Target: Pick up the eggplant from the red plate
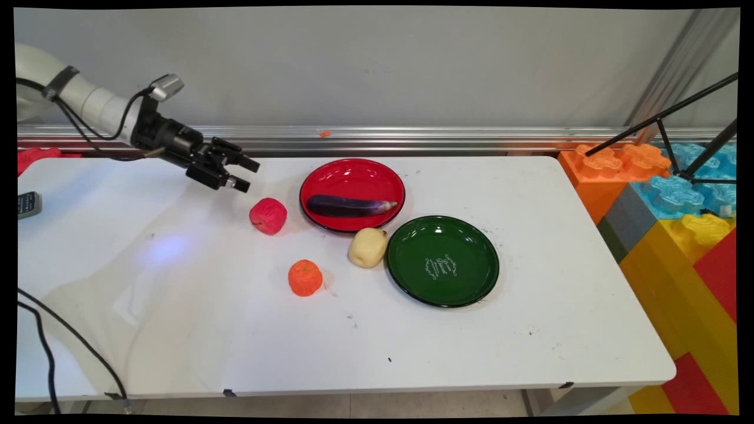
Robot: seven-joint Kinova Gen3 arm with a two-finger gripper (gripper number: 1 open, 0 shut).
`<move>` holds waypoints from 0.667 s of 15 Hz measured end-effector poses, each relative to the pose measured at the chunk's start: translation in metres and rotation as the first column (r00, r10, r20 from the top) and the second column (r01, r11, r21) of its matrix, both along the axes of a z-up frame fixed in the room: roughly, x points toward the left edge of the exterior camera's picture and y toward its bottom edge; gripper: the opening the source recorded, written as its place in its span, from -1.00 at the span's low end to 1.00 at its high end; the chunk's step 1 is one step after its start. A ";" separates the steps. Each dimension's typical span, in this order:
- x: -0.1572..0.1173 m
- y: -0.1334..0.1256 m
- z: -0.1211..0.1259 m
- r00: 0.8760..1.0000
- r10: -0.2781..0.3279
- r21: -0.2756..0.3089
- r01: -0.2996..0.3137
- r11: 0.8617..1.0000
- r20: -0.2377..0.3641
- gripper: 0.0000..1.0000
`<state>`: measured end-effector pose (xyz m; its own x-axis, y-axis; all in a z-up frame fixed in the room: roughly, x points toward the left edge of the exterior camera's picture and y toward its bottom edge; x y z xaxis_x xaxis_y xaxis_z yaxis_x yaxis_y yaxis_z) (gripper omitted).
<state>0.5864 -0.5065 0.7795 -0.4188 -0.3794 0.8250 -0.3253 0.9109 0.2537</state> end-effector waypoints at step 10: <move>-0.049 -0.028 -0.006 0.997 -0.067 -0.001 0.067 0.998 0.030 1.00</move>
<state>0.5375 -0.5342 0.7733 -0.4678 -0.3479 0.8125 -0.2707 0.9315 0.2430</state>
